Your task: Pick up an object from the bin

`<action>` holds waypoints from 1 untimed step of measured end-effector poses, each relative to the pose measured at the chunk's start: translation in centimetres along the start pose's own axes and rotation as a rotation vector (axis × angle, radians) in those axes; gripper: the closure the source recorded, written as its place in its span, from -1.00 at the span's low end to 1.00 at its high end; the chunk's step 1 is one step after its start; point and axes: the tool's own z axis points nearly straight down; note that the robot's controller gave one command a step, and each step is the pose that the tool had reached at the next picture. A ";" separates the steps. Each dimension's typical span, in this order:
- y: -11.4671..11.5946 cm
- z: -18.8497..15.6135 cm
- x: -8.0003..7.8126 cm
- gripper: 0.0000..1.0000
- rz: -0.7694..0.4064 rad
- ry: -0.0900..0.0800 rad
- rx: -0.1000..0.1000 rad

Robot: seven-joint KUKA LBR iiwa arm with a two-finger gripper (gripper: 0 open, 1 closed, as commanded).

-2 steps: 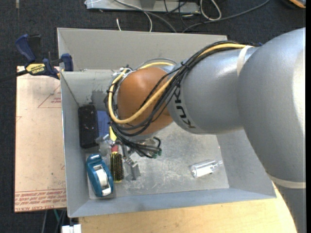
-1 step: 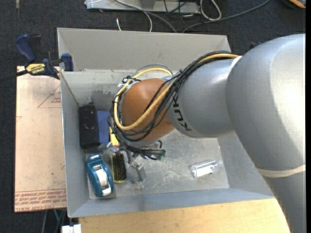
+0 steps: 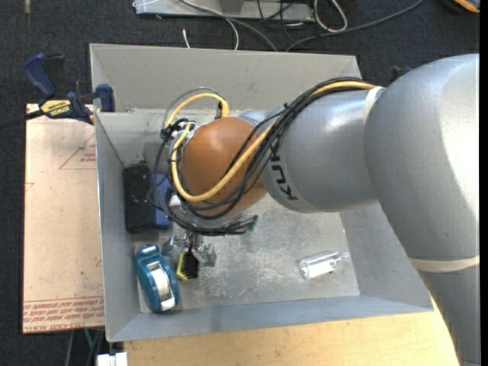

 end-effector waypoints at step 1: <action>0.0 0.0 0.0 1.00 0.000 0.000 0.000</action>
Offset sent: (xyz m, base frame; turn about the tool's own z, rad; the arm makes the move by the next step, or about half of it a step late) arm -0.0001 -0.0002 0.0527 -0.0001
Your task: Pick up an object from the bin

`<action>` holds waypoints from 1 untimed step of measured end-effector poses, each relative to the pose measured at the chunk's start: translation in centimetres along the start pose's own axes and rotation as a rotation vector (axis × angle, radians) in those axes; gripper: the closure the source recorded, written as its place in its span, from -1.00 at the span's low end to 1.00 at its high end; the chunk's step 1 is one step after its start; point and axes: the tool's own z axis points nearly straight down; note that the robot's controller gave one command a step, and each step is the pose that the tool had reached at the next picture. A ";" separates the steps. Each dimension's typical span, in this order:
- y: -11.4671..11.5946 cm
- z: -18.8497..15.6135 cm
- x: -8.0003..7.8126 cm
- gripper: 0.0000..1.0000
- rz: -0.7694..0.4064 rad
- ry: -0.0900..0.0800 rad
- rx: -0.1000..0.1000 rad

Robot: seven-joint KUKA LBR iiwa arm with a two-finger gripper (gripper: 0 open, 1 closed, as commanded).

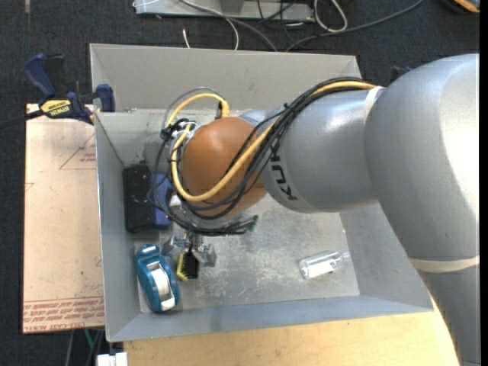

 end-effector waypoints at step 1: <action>0.2 -2.3 0.0 1.00 0.001 0.002 -0.007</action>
Offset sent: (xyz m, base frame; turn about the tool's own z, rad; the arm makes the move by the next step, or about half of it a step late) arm -0.0026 0.0003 0.0710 0.0012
